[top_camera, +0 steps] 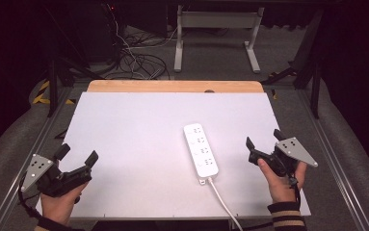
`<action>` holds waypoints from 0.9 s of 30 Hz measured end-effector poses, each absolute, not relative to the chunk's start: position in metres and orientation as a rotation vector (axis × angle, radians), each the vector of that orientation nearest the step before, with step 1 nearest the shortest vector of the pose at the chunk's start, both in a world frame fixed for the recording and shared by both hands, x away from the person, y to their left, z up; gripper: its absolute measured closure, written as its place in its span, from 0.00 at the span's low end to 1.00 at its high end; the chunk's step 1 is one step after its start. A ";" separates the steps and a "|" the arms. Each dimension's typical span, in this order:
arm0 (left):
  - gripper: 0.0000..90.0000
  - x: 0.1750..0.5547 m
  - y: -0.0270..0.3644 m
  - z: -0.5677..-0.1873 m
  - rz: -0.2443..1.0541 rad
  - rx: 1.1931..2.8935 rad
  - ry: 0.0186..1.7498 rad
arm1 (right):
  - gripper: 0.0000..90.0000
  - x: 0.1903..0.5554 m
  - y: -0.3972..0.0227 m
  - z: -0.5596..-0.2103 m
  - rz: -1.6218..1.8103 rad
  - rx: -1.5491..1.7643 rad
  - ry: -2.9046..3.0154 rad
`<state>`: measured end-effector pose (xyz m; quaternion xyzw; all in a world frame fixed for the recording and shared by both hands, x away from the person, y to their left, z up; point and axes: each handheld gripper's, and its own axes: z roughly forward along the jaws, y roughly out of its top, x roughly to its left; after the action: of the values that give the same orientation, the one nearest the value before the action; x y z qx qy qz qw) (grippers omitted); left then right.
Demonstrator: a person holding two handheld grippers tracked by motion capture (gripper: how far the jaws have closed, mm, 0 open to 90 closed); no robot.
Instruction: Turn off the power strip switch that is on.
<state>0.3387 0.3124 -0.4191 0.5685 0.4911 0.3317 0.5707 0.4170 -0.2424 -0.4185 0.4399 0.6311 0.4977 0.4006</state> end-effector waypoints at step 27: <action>0.00 0.337 0.314 -0.419 0.773 1.332 1.155 | 0.08 0.419 -0.237 -0.422 1.255 1.107 1.643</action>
<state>0.3371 0.3139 -0.4193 0.5678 0.4924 0.3294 0.5715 0.4190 -0.2372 -0.4220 0.4350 0.6459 0.4934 0.3876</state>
